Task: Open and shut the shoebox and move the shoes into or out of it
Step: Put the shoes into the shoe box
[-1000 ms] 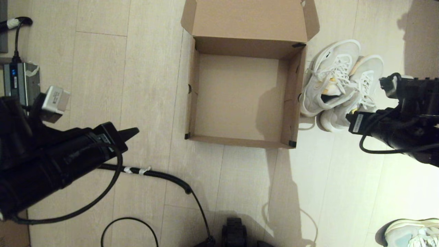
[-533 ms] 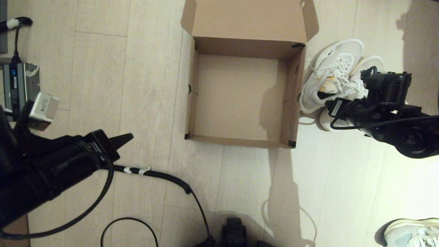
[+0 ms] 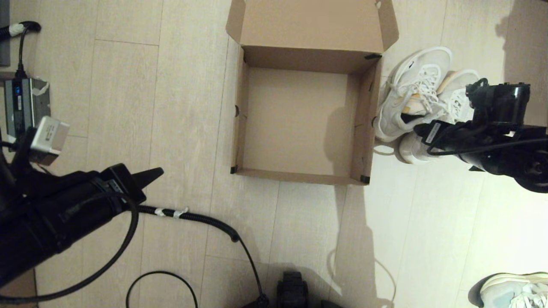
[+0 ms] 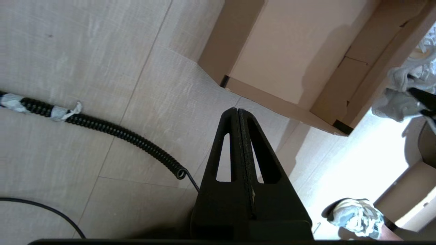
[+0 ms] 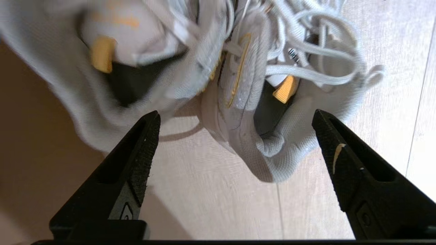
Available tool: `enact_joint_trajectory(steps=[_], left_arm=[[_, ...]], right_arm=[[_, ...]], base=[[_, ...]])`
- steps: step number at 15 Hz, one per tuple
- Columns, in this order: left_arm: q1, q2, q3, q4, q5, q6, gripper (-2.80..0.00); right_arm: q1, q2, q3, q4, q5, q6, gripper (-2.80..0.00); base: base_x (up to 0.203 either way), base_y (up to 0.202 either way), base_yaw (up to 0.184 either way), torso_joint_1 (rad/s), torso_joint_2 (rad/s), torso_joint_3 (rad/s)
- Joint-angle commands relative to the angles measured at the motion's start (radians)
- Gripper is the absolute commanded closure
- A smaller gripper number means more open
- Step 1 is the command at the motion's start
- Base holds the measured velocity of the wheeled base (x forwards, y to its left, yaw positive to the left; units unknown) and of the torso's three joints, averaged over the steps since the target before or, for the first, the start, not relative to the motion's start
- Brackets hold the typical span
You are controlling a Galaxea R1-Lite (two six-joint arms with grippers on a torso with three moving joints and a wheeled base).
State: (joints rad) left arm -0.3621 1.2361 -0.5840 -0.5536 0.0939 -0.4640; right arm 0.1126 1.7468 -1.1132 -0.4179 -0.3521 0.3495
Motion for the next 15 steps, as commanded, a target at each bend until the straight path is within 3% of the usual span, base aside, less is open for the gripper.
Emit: enact_joint_trajectory(steps=[1, 6, 10, 15], left_arm=[[0.000, -0.008, 0.003, -0.001, 0.006, -0.002, 0.00], [0.003, -0.030, 0.007, 0.021, 0.009, -0.002, 0.00], [0.005, -0.033, 0.017, 0.021, 0.010, -0.002, 0.00], [0.006, -0.038, 0.031, 0.022, 0.010, -0.003, 0.00]], right_arm=[[0.002, -0.047, 0.000, 0.013, -0.001, 0.021, -2.80], [0.002, -0.038, -0.010, 0.051, 0.004, 0.131, -2.80], [-0.012, 0.047, -0.047, 0.043, 0.063, 0.304, -2.80], [-0.017, 0.138, -0.107, -0.038, 0.093, 0.319, -2.80]], base=[[0.000, 0.000, 0.000, 0.000, 0.00, 0.000], [0.000, 0.000, 0.000, 0.000, 0.00, 0.000], [0.000, 0.000, 0.000, 0.000, 0.00, 0.000], [0.000, 0.000, 0.000, 0.000, 0.00, 0.000]])
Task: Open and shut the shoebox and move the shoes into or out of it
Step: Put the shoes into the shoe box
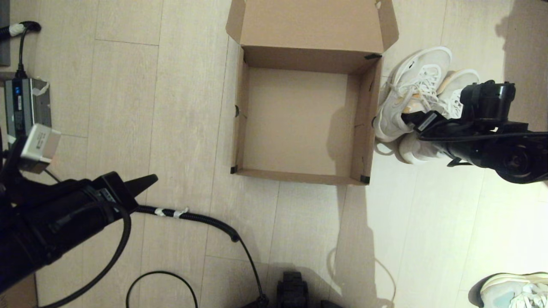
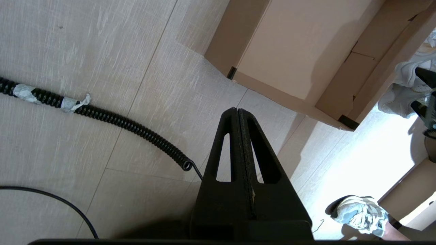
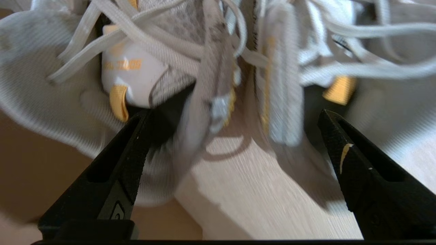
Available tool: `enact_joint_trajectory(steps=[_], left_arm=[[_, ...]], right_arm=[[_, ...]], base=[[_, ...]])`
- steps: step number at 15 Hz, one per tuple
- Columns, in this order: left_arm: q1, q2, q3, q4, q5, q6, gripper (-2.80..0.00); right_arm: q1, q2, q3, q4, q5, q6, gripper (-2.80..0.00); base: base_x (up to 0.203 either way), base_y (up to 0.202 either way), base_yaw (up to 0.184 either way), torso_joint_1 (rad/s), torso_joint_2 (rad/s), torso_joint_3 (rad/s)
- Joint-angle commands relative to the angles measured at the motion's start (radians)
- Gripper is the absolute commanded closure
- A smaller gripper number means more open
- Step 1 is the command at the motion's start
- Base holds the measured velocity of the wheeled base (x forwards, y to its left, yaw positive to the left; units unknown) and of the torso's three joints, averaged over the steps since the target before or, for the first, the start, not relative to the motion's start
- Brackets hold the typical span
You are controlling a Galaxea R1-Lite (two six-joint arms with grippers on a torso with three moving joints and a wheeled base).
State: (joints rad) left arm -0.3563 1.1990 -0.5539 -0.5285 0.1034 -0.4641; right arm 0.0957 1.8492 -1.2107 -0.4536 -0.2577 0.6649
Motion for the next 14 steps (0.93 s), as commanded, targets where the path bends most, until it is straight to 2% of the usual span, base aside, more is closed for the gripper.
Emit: enact_joint_trajectory(steps=[1, 2, 5, 8, 11, 14], left_arm=[[0.002, -0.001, 0.006, -0.003, 0.001, -0.003, 0.00], [0.002, -0.001, 0.009, -0.004, 0.001, -0.002, 0.00], [0.002, 0.001, 0.008, -0.003, 0.001, -0.002, 0.00], [0.002, -0.026, 0.009, 0.007, 0.001, -0.002, 0.00], [0.002, -0.024, 0.012, 0.025, 0.001, -0.002, 0.00], [0.000, -0.019, 0.015, 0.032, 0.001, -0.001, 0.00]], right_arm=[[-0.002, 0.051, -0.019, -0.006, -0.002, 0.001, -2.80], [-0.004, 0.061, -0.023, -0.007, -0.002, -0.004, 0.00], [-0.022, 0.110, -0.063, -0.008, -0.001, -0.032, 0.00], [-0.057, 0.155, -0.128, 0.004, 0.001, -0.098, 0.00], [-0.057, 0.049, -0.124, 0.097, -0.004, -0.129, 0.00], [-0.055, -0.144, -0.137, 0.267, -0.003, -0.151, 0.00]], base=[[0.000, 0.000, 0.000, 0.000, 0.00, 0.000], [0.000, 0.000, 0.000, 0.000, 0.00, 0.000], [0.000, 0.000, 0.000, 0.000, 0.00, 0.000], [0.000, 0.000, 0.000, 0.000, 0.00, 0.000], [0.000, 0.000, 0.000, 0.000, 0.00, 0.000], [0.000, 0.000, 0.000, 0.000, 0.00, 0.000]])
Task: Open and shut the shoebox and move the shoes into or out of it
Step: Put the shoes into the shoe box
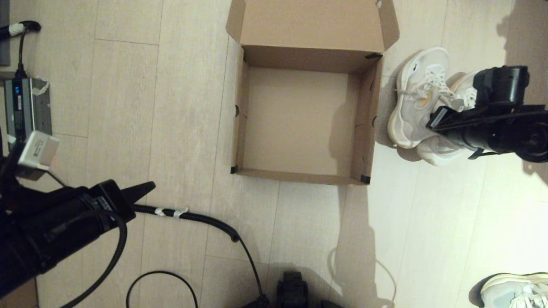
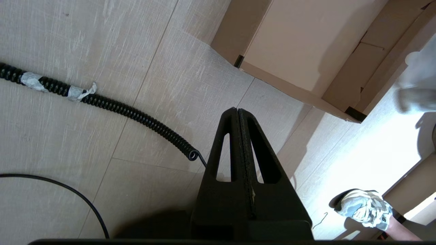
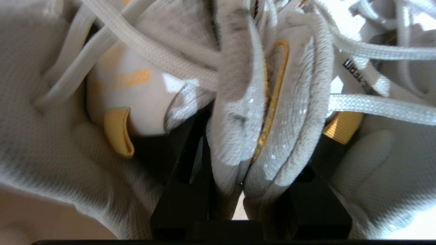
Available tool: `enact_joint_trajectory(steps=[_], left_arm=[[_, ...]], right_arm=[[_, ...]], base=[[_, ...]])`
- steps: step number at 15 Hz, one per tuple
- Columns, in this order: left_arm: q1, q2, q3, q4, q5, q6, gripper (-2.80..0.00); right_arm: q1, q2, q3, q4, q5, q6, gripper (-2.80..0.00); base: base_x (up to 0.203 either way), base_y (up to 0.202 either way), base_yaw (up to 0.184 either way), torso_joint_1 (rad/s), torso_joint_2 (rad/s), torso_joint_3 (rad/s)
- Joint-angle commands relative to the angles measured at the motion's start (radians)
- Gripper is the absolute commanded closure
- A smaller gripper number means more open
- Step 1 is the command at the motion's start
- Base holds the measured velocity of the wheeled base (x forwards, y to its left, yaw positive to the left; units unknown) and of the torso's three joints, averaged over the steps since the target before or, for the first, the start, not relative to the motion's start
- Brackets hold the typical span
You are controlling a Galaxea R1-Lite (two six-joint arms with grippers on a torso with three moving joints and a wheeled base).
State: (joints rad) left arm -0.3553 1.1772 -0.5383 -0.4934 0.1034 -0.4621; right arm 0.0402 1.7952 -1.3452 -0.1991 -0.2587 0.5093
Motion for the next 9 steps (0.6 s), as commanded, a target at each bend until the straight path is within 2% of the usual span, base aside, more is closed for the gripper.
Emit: enact_joint_trajectory(steps=[1, 3, 6, 9], left_arm=[[-0.001, 0.001, 0.001, -0.004, 0.001, -0.003, 0.00], [0.001, -0.004, 0.004, -0.004, 0.001, -0.003, 0.00], [0.004, -0.013, 0.029, -0.004, 0.001, -0.004, 0.00], [0.016, 0.003, 0.034, -0.005, -0.001, -0.006, 0.00]], right_arm=[[0.003, -0.152, -0.016, 0.076, 0.001, -0.003, 0.00], [0.028, -0.263, -0.028, 0.170, 0.017, -0.006, 0.00], [0.128, -0.405, -0.029, 0.269, 0.029, 0.000, 0.00], [0.299, -0.486, -0.029, 0.347, 0.025, 0.011, 0.00]], base=[[0.000, 0.000, 0.000, 0.000, 0.00, 0.000], [0.000, 0.000, 0.000, 0.000, 0.00, 0.000], [0.000, 0.000, 0.000, 0.000, 0.00, 0.000], [0.000, 0.000, 0.000, 0.000, 0.00, 0.000]])
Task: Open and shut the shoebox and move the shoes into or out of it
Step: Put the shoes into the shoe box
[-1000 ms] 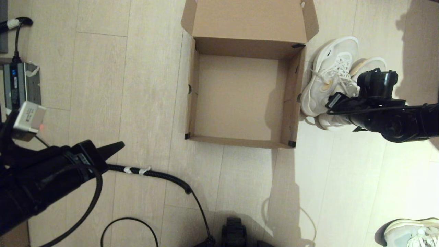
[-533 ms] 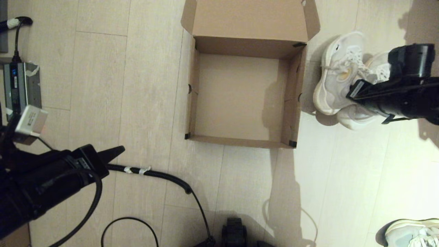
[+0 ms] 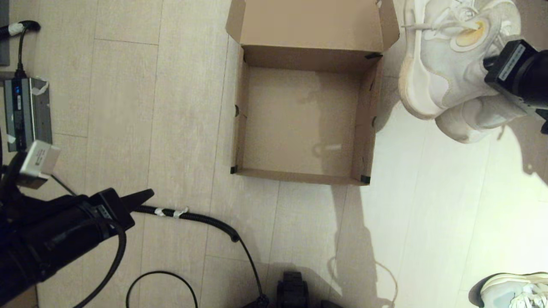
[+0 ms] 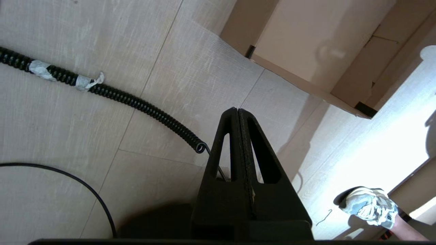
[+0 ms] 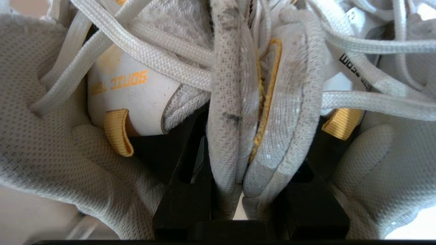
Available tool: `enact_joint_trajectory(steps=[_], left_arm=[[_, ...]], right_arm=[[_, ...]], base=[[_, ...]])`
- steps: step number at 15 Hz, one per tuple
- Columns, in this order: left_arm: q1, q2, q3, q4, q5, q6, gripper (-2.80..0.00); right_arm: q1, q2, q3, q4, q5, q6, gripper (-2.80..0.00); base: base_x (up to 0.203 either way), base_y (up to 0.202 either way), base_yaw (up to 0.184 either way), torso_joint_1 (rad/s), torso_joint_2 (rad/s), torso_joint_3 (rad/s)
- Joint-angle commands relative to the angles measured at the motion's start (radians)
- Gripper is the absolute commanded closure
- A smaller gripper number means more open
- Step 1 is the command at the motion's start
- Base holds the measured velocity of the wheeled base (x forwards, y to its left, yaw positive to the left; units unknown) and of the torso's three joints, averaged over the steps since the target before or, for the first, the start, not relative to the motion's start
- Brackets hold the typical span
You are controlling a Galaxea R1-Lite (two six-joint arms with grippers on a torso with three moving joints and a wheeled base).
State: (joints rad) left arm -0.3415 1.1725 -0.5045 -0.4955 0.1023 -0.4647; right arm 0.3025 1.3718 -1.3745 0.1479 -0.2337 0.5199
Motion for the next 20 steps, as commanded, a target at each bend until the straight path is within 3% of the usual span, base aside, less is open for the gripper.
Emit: enact_joint_trajectory(steps=[1, 7, 10, 14, 20], left_arm=[[0.002, 0.020, -0.004, -0.004, 0.000, -0.003, 0.00], [0.004, 0.126, -0.058, -0.008, 0.003, 0.000, 0.00], [0.005, 0.162, -0.068, -0.011, 0.004, 0.003, 0.00], [0.006, 0.168, -0.064, -0.012, 0.004, 0.003, 0.00], [0.006, 0.158, -0.068, -0.012, 0.014, 0.003, 0.00]], right_arm=[[0.090, -0.081, 0.000, 0.020, -0.002, 0.008, 0.00], [0.303, -0.034, 0.029, 0.030, -0.040, 0.063, 0.00], [0.426, 0.019, 0.076, -0.044, -0.073, 0.061, 0.00], [0.462, 0.074, 0.180, -0.159, -0.096, 0.054, 0.00], [0.518, 0.176, 0.192, -0.255, -0.095, -0.002, 0.00]], base=[[0.000, 0.000, 0.000, 0.000, 0.00, 0.000], [0.000, 0.000, 0.000, 0.000, 0.00, 0.000], [0.000, 0.000, 0.000, 0.000, 0.00, 0.000], [0.000, 0.000, 0.000, 0.000, 0.00, 0.000], [0.000, 0.000, 0.000, 0.000, 0.00, 0.000]])
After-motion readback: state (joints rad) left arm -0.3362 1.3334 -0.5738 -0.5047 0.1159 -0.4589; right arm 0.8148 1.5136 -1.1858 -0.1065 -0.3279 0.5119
